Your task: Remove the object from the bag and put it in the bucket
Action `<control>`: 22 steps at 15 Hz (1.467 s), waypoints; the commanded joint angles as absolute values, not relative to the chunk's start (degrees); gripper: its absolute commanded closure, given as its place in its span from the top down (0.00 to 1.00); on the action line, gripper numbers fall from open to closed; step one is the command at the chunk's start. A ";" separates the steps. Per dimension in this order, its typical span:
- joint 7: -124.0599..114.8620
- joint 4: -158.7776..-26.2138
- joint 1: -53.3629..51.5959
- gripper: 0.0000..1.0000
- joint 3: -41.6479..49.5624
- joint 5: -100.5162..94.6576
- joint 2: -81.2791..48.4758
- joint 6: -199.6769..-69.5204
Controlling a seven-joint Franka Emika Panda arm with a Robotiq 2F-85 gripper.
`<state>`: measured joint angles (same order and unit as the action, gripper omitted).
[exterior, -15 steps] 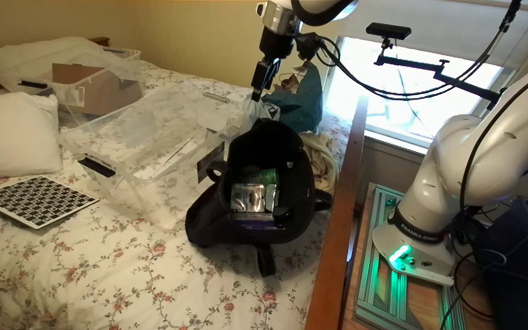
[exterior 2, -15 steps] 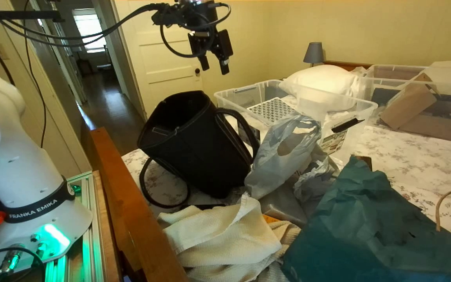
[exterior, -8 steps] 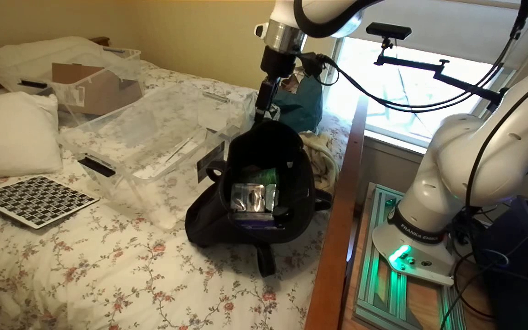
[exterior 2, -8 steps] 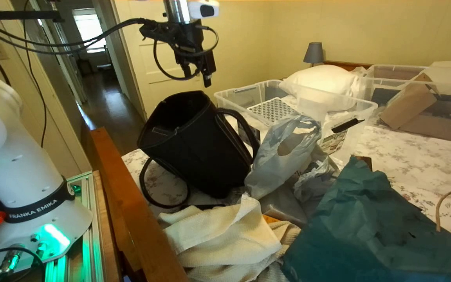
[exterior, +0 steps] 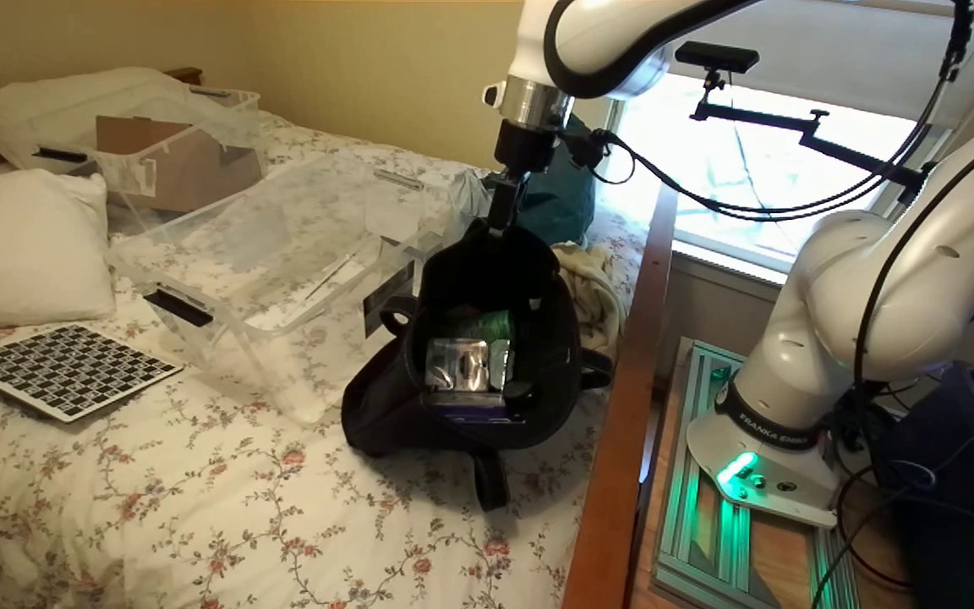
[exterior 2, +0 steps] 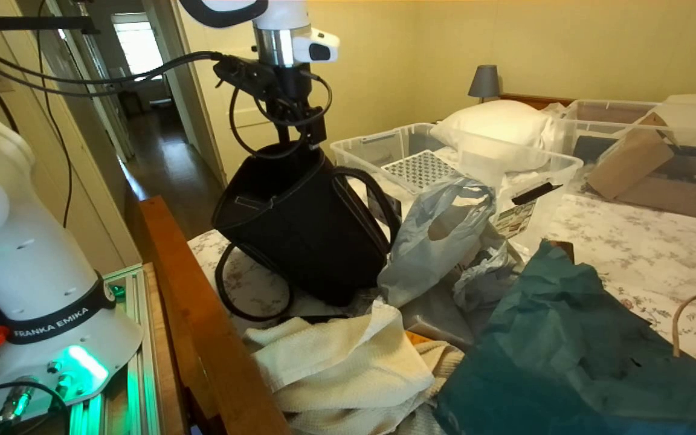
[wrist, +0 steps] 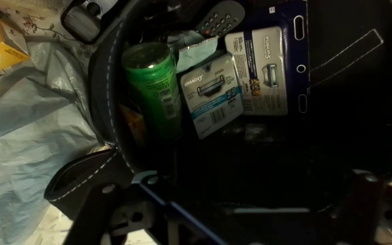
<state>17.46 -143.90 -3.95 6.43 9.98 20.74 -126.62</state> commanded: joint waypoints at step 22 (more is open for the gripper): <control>25.10 -145.86 -5.03 1.00 1.83 14.68 6.21 -135.79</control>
<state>26.32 -144.54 -6.11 3.60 18.55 7.10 -131.51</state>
